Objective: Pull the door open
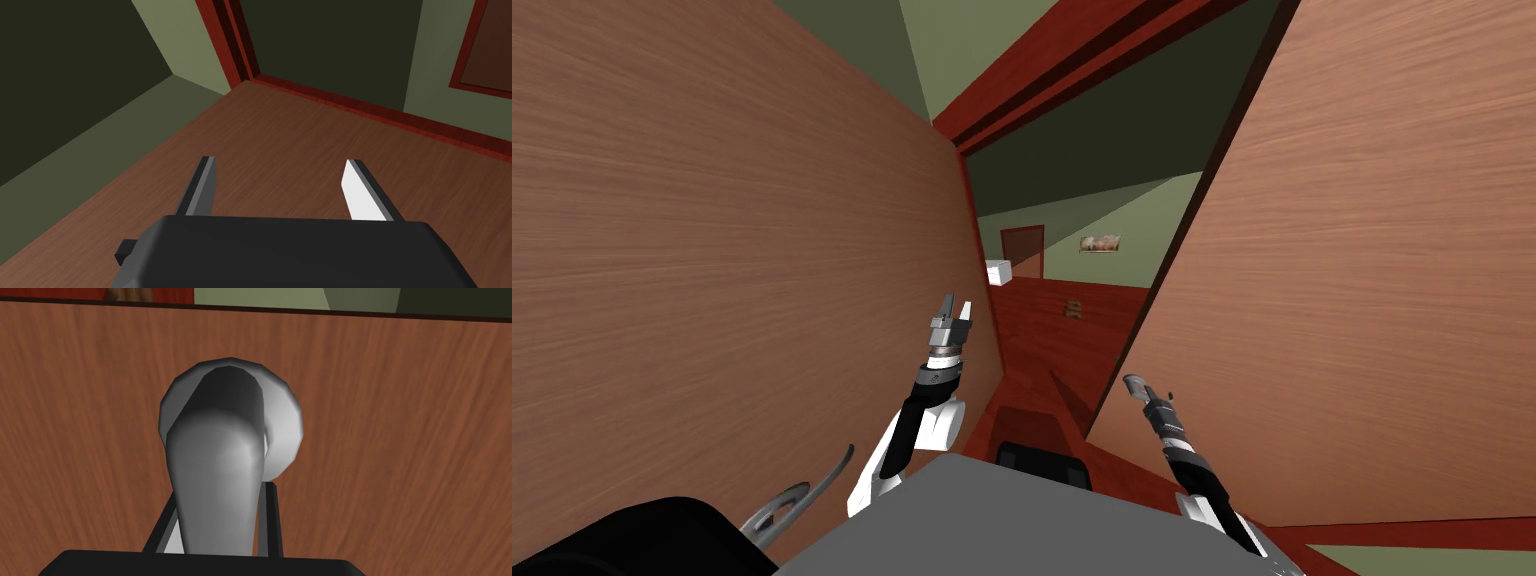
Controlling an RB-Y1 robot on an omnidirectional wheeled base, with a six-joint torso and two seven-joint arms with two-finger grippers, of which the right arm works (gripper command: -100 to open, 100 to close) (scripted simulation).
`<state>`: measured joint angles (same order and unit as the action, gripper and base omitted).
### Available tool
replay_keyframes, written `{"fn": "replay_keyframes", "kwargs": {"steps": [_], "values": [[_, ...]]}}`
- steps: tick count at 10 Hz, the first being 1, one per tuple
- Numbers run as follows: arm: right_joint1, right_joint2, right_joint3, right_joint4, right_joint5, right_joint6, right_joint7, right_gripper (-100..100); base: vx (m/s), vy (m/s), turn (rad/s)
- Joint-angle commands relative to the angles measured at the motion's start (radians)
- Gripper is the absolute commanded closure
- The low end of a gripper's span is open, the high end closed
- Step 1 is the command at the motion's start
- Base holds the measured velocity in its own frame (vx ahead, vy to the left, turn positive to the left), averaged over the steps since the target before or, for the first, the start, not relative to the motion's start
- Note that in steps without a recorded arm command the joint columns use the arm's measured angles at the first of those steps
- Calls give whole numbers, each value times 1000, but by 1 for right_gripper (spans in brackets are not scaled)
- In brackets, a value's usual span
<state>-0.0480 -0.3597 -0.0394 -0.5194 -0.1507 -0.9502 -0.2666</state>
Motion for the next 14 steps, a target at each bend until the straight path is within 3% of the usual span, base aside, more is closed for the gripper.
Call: {"fn": "replay_keyframes", "kwargs": {"steps": [1,4,5,6,7,14], "values": [[15,-13,20,-8,11,-15,-26,100,-199,-50,120],[33,-34,50,-14,29,-38,-62,100,-218,-40,101],[23,-31,45,-1,26,-37,-56,100,-90,-25,19],[43,-44,63,2,35,-66,-77,100,-149,-33,120],[43,-44,63,2,35,-66,-77,100,-166,-38,85],[112,-103,123,5,67,-179,-154,100,-202,-51,115]]}}
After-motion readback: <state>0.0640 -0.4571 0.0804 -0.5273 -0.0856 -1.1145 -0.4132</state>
